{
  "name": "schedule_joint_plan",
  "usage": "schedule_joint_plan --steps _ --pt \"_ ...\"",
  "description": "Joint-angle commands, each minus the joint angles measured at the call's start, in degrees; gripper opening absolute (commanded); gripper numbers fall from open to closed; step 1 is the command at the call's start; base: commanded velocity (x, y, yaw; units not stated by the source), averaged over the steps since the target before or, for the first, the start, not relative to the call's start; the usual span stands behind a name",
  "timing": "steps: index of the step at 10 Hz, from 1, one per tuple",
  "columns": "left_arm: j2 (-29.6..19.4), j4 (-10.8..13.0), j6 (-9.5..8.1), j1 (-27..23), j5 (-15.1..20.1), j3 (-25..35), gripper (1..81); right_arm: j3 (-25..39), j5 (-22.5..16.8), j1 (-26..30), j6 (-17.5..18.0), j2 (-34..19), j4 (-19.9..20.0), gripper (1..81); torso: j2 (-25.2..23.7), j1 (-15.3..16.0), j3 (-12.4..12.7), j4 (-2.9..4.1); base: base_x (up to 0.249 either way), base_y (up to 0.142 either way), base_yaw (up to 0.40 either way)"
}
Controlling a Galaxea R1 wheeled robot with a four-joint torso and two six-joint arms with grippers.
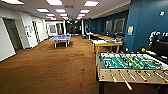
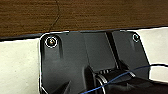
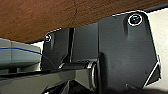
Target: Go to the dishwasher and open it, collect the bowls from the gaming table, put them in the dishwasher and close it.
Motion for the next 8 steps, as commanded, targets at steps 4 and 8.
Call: schedule_joint_plan --steps 4,8 --pt "-0.7 0.1 0.1 -3.3 2.7 0.2 81.1 0.6 -2.9 3.1 -0.2 -0.5 -0.5 81.1 0.0 0.0 0.0 0.0 0.0 0.0 0.121" --pt "-0.7 -0.2 -0.07 -3.2 2.6 0.2 81.1 0.4 -2.8 3.1 -0.2 -0.5 -0.5 81.1 0.0 0.0 0.0 0.0 0.0 -0.042 0.0"
